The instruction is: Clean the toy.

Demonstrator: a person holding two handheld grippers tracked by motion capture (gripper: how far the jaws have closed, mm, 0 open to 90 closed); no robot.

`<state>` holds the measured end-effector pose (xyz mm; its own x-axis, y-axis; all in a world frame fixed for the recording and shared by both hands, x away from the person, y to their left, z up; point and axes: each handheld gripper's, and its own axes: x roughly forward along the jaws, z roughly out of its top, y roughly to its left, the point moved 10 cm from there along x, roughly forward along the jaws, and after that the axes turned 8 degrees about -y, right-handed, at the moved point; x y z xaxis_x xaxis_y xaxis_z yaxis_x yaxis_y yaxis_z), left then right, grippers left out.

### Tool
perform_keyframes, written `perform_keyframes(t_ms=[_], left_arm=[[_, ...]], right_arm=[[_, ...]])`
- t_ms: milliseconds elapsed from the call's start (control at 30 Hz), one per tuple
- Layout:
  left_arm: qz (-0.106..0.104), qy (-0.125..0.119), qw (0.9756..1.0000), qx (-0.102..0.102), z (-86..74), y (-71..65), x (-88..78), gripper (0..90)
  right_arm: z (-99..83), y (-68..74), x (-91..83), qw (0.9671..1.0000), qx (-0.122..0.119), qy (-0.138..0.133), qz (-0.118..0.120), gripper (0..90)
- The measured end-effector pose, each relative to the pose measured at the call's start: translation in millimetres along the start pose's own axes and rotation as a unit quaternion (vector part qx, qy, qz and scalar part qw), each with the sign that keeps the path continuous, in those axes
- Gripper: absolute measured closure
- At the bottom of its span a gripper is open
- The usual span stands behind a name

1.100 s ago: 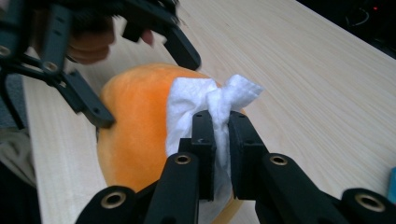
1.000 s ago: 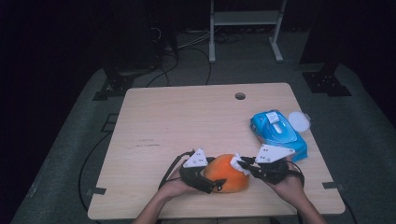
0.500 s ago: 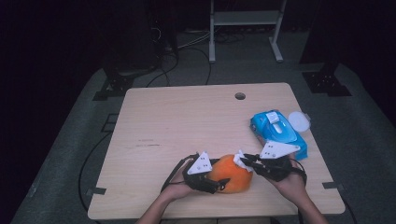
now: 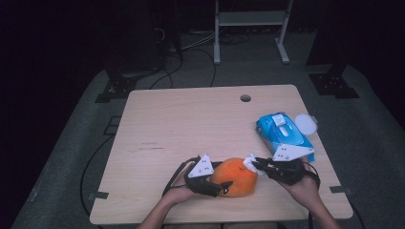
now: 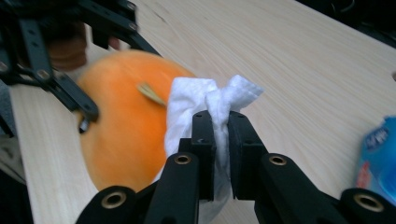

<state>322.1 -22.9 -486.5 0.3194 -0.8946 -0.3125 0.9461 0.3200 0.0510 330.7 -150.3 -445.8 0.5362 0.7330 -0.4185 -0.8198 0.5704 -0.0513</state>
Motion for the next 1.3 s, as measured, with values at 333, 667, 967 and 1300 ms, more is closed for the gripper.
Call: perform_keyframes(t_ms=[333,667,967,1300], left_arm=[[-0.017,0.01,0.9972,-0.072,-5.8,7.7,-1.8,10.4],[0.015,0.009,0.9986,0.049,11.5,-2.7,1.0,34.3],[0.023,0.008,0.9983,0.052,12.5,-0.4,0.0,34.1],[-0.004,0.009,0.9985,-0.054,0.1,9.8,-3.2,9.0]], right_arm=[[-2.3,2.9,1.9,0.9999,0.002,0.004,0.013,81.3],[26.6,24.9,12.8,0.9989,-0.017,-0.028,0.034,81.3],[17.2,12.9,8.2,0.9997,-0.009,-0.019,0.015,81.4],[13.3,20.6,14.9,0.9994,-0.023,-0.001,0.024,81.4]])
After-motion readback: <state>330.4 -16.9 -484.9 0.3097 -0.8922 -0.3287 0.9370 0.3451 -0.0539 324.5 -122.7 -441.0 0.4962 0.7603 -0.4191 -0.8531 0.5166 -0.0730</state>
